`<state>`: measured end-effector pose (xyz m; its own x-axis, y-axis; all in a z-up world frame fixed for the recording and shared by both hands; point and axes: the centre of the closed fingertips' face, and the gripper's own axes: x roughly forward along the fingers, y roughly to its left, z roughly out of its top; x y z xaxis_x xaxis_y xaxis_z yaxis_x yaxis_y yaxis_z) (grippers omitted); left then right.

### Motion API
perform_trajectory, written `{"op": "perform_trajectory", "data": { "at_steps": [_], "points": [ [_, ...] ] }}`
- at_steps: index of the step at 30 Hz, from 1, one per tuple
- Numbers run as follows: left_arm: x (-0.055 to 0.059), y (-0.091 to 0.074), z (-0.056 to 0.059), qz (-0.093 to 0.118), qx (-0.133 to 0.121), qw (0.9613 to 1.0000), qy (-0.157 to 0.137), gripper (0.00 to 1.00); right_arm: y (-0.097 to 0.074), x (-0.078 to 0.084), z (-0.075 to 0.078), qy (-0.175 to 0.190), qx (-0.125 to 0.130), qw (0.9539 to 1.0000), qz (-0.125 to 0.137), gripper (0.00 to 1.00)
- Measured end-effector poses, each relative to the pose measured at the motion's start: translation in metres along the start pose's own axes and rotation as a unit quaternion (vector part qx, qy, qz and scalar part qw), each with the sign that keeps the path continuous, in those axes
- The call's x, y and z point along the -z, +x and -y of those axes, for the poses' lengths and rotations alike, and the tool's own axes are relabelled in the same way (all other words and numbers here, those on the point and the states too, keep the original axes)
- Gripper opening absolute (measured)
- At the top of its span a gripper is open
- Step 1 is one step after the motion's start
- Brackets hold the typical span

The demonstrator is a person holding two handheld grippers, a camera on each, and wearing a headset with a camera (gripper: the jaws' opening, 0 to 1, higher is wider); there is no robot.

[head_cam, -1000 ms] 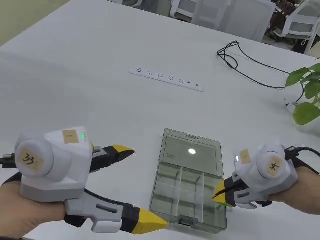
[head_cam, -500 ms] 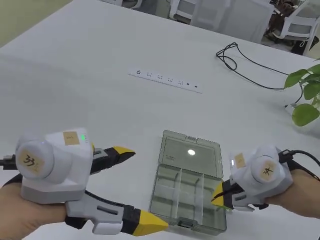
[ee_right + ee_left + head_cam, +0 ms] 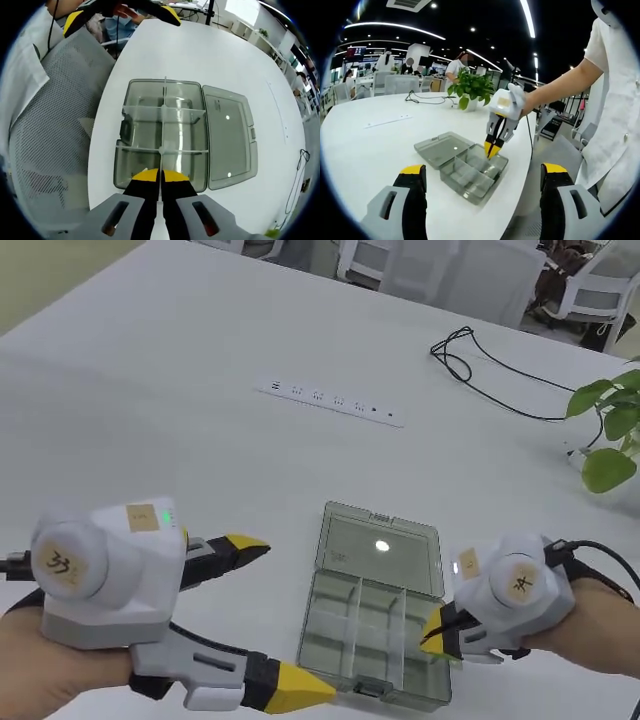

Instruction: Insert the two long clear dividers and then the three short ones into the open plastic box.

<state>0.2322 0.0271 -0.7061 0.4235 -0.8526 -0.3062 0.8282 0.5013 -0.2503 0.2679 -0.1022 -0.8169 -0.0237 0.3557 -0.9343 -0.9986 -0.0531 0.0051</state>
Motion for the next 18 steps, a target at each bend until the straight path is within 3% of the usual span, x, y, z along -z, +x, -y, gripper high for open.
{"op": "perform_trajectory", "data": {
  "at_steps": [13,18],
  "points": [
    [-0.0038,0.0024,0.0018,0.002,0.007,1.0,0.005,0.96,0.0053,0.0012,0.0007,-0.005,0.003,0.9999,-0.015,0.02],
    [-0.0051,0.0031,0.0022,0.0,0.007,0.9999,0.008,0.97,0.0044,0.0017,0.0005,0.003,0.005,1.0,-0.007,0.02]
  ]
}}
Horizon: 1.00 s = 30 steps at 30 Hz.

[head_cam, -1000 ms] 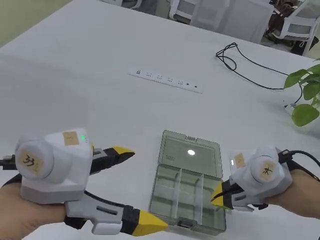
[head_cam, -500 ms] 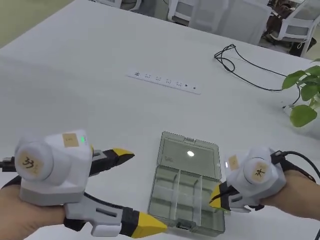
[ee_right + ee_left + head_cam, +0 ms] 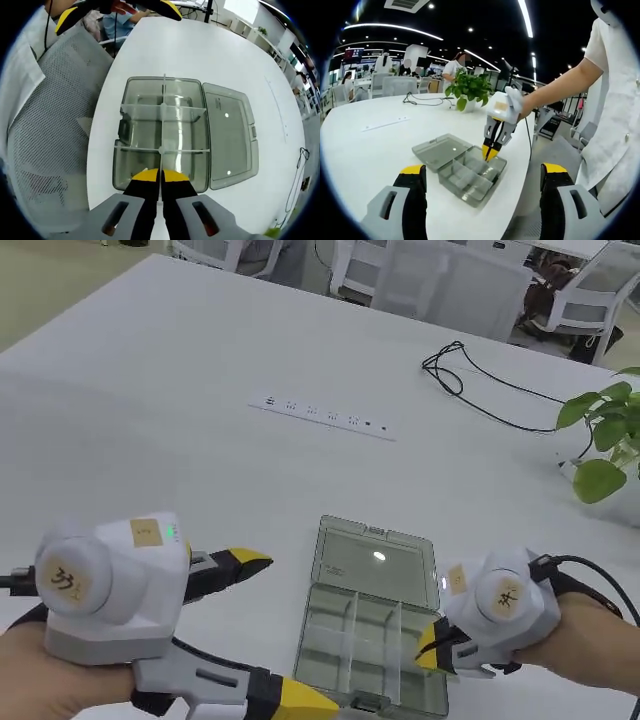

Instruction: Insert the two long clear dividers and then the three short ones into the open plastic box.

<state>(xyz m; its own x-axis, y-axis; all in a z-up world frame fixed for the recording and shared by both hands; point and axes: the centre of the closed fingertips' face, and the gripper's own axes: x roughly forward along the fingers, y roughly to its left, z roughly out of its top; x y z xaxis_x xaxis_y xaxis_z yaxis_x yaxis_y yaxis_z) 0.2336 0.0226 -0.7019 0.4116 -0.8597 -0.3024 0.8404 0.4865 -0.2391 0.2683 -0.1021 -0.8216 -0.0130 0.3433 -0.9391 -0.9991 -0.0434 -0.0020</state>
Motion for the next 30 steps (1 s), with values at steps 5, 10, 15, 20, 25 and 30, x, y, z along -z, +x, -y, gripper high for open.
{"op": "perform_trajectory", "data": {
  "at_steps": [5,10,15,20,25,30],
  "points": [
    [0.0,-0.001,0.0,-0.003,0.0,1.0,0.002,0.97,0.0,0.0,0.0,-0.006,0.003,1.0,-0.002,0.03],
    [0.003,-0.004,-0.001,-0.007,-0.004,1.0,0.002,0.98,0.0,0.0,0.0,-0.003,0.005,1.0,0.0,0.03],
    [0.005,-0.006,-0.002,-0.011,-0.007,0.9999,0.004,0.98,-0.001,-0.003,0.0,0.006,0.006,0.9999,0.007,0.08],
    [0.004,-0.008,-0.002,-0.011,-0.009,0.9999,0.006,0.98,-0.008,-0.004,0.001,0.013,0.011,0.9997,0.017,0.12],
    [0.005,-0.009,-0.003,-0.014,-0.011,0.9998,0.008,1.0,-0.019,-0.006,0.003,0.024,0.023,0.999,0.03,0.16],
    [0.006,-0.01,-0.004,-0.017,-0.012,0.9997,0.01,1.0,-0.033,-0.008,0.005,0.038,0.04,0.9974,0.046,0.2]
  ]
}}
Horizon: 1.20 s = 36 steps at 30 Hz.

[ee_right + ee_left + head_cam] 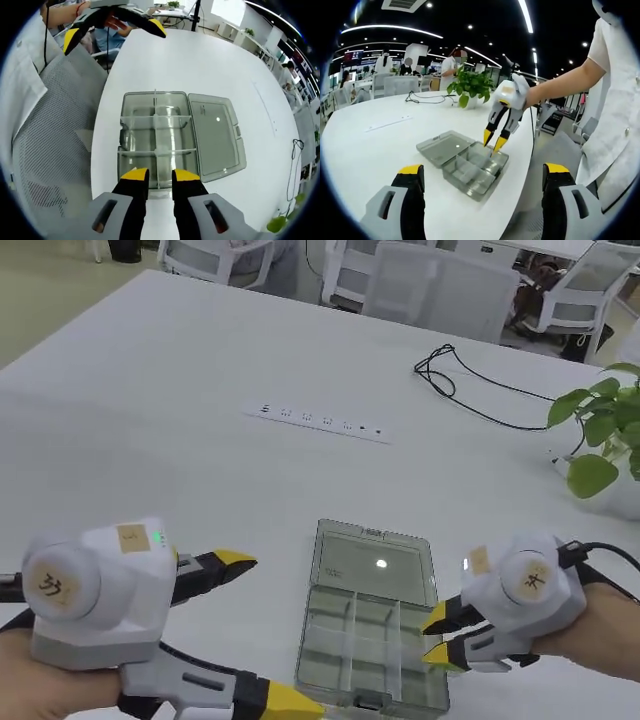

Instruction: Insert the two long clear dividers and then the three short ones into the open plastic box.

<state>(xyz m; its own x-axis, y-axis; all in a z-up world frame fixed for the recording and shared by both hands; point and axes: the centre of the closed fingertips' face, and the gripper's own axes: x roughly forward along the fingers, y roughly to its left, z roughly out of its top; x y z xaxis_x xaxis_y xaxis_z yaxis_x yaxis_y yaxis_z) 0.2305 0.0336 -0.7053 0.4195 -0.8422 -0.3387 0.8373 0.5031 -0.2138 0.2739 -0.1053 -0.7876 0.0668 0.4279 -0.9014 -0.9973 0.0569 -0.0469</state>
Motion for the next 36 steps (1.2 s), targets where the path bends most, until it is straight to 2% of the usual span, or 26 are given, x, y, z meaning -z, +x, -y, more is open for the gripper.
{"op": "perform_trajectory", "data": {
  "at_steps": [9,18,27,36],
  "points": [
    [0.0,-0.001,0.0,-0.004,0.002,1.0,0.004,1.0,-0.031,-0.003,0.008,0.029,0.04,0.9982,0.033,0.26],
    [-0.002,-0.005,0.0,-0.005,-0.001,1.0,0.006,1.0,-0.061,-0.005,0.01,0.058,0.075,0.9934,0.065,0.3],
    [-0.002,-0.008,0.0,-0.009,-0.002,0.9999,0.009,1.0,-0.076,0.001,0.005,0.084,0.097,0.9881,0.086,0.32],
    [0.001,-0.009,0.001,-0.013,0.0,0.9999,0.011,1.0,-0.087,0.005,-0.001,0.12,0.119,0.979,0.114,0.36]
  ]
}}
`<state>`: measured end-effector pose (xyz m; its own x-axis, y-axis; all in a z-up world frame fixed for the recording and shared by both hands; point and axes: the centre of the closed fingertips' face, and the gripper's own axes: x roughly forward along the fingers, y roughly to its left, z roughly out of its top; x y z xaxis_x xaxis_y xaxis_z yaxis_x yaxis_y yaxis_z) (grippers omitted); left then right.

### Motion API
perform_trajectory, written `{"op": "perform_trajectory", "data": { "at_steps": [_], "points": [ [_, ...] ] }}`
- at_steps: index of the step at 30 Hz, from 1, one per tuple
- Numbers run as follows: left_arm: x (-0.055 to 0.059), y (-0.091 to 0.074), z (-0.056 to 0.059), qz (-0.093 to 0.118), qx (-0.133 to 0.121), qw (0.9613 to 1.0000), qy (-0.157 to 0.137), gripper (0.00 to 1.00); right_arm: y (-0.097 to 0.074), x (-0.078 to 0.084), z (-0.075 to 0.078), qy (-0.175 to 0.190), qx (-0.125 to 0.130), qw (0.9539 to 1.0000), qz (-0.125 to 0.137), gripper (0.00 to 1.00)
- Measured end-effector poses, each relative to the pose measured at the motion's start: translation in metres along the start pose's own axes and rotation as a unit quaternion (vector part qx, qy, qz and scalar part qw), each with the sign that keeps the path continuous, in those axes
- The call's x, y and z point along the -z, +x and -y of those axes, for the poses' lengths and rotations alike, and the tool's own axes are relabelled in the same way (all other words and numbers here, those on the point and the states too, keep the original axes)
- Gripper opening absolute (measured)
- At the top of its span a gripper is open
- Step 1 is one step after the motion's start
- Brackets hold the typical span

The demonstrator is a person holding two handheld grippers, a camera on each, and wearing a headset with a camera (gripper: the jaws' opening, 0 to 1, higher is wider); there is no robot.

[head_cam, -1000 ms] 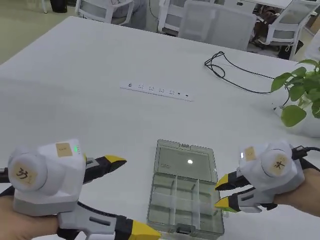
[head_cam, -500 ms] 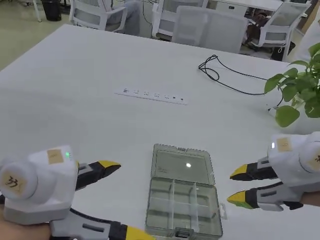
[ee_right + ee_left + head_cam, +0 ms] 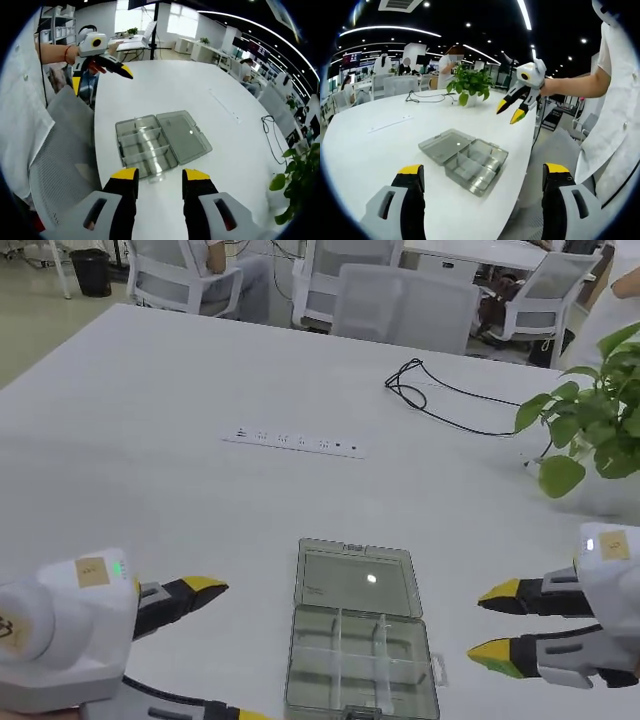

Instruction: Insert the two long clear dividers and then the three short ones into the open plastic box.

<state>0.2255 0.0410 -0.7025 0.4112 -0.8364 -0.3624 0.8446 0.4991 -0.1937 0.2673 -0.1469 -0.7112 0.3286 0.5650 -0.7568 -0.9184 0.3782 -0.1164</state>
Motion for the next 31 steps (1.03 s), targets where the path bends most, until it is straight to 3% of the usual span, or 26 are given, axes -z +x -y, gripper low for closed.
{"op": "perform_trajectory", "data": {
  "at_steps": [16,31],
  "points": [
    [0.006,-0.002,0.0,-0.001,-0.003,1.0,-0.002,1.0,-0.007,0.01,-0.005,0.045,0.028,0.9982,0.029,0.47],
    [0.014,-0.006,-0.002,-0.005,-0.008,0.9999,-0.005,1.0,-0.007,0.03,-0.01,0.091,0.045,0.9935,0.051,0.65]
  ]
}}
